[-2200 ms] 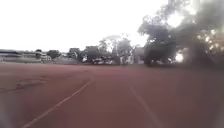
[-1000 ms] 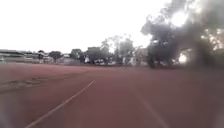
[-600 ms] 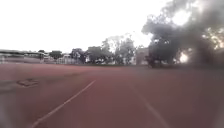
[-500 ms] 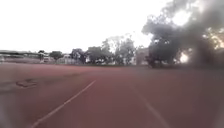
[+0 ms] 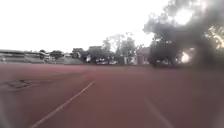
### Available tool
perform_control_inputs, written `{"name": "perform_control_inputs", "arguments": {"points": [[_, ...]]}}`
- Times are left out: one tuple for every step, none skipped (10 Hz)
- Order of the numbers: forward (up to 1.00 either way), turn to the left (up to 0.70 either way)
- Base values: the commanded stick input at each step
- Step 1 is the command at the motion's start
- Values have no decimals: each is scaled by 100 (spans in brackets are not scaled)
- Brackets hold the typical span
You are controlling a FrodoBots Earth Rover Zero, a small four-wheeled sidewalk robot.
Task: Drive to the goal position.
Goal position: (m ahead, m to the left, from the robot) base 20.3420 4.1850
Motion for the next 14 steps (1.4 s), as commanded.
{"name": "perform_control_inputs", "arguments": {"points": [[70, 0], [70, 0], [70, 0], [70, 0], [70, 0], [70, -3], [70, -21], [70, -21], [70, -11], [70, -2], [70, 0], [70, 0], [70, 0], [70, 0]]}}
